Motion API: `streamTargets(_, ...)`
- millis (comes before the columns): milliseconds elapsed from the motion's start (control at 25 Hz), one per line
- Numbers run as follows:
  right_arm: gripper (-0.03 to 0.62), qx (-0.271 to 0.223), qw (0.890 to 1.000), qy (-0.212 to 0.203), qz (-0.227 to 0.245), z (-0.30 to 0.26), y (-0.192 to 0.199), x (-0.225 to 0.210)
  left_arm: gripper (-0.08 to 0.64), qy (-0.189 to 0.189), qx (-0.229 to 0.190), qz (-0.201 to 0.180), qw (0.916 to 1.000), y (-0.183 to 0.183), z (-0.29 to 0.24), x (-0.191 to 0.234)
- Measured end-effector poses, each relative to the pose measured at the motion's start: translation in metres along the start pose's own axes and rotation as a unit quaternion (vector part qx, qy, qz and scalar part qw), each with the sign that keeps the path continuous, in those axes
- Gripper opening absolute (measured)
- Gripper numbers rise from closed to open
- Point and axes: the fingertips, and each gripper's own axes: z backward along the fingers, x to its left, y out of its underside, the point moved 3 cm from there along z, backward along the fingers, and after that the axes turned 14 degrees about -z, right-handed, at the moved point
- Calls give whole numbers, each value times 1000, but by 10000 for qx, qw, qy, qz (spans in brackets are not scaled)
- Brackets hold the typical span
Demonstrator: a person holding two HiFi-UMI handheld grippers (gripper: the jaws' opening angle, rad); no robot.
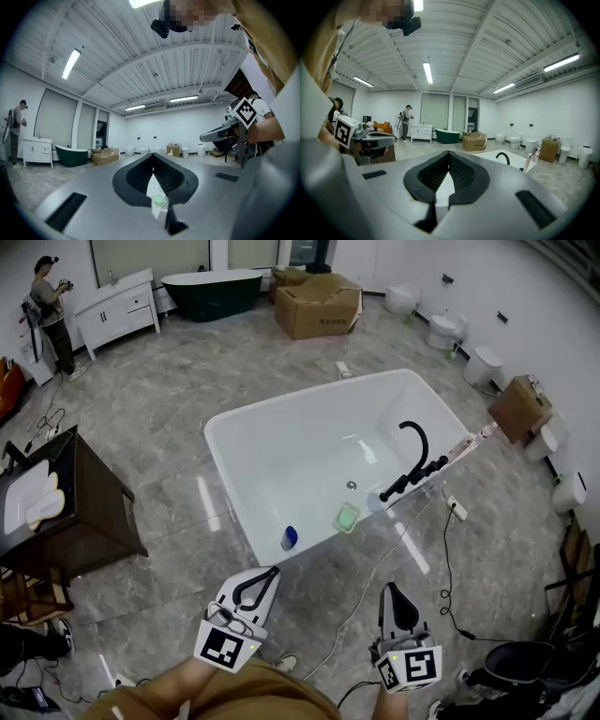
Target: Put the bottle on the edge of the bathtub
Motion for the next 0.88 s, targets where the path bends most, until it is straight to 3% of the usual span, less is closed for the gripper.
streamTargets(520, 5, -494, 9988, 5, 35, 50, -42, -1, 5, -159, -87, 9, 9998, -35, 9, 17)
streamTargets(880, 5, -559, 9981, -121, -243, 63, -37, 1, 5, -213, -84, -70, 9997, -49, 9, 19)
